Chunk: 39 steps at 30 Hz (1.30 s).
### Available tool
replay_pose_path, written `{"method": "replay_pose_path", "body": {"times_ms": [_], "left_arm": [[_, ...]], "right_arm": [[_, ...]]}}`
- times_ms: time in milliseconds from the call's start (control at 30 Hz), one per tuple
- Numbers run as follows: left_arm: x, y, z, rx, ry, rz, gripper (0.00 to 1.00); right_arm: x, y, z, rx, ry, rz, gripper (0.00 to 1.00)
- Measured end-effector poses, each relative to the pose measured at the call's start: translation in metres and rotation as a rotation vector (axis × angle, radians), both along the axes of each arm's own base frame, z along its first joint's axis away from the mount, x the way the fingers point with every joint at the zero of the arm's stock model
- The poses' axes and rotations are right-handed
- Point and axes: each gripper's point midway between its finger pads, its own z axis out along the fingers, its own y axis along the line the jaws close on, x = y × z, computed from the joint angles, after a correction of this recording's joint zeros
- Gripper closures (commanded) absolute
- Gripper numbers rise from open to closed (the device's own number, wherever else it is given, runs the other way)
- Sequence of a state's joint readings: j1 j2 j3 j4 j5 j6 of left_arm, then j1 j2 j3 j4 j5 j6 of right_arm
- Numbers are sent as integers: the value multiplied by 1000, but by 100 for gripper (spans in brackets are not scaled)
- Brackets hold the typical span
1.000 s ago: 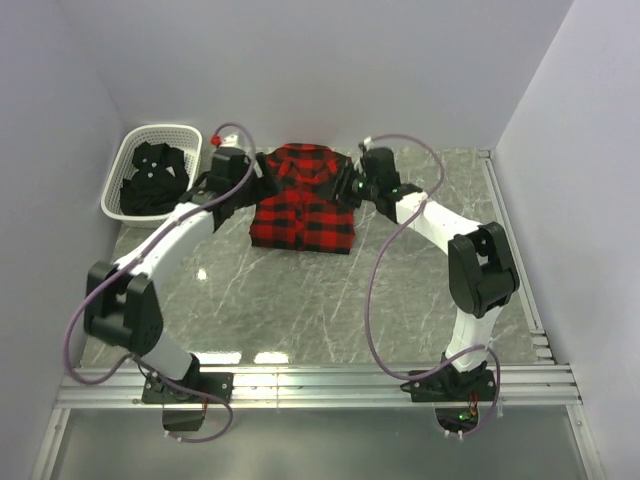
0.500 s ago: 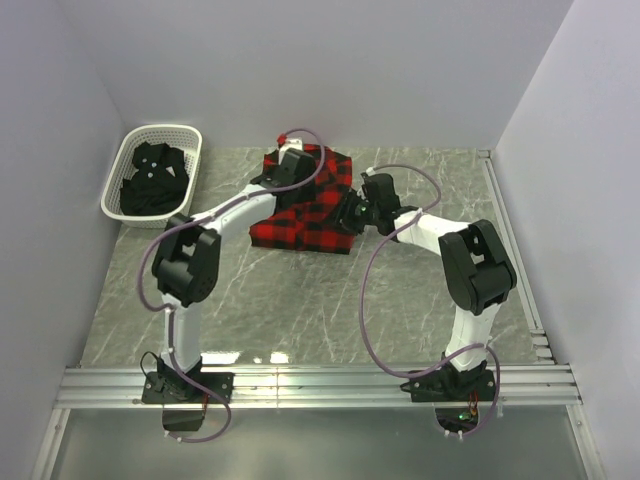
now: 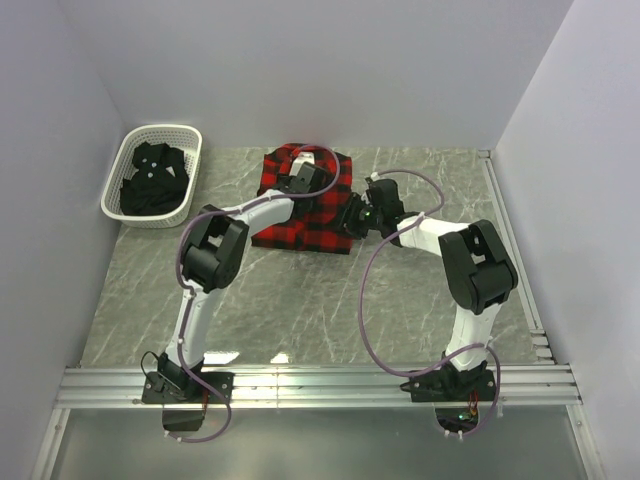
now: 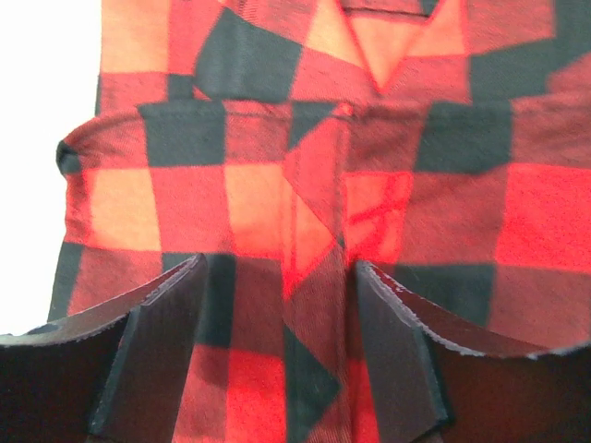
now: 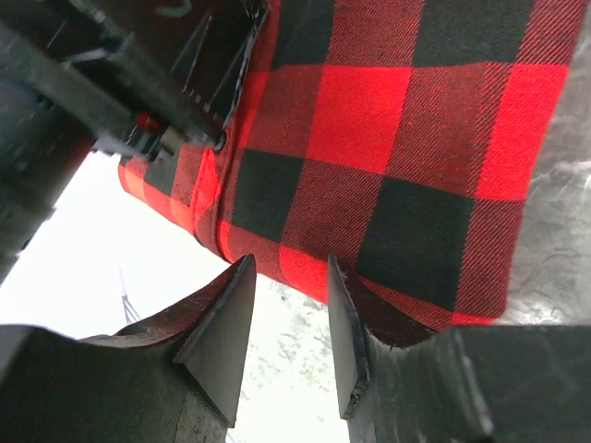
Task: Fold and stack the long sleeve shirts
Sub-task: Fold the shirt
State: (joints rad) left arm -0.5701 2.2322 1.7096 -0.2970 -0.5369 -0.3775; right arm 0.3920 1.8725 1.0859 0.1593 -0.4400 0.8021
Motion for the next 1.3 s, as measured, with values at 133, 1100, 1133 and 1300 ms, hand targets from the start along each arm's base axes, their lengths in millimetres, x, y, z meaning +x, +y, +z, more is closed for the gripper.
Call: {"method": "replay_pose_path", "body": {"times_ms": [133,1100,1133,1300], "left_arm": [[5,10,-5,63,-20,31,34],[12,22,130,-210,-366,91,34],[13,20,137,-232,-379,82,34],[20,14,133,-275,-368,65,38]], "right_arm": [[2,-2,1,13,-9,0,56],[5,-7,4,50,-27,-1,56],[5,-7,4,50,-27,-1,56],[5,-7,4,50,-27,-1,56]]}}
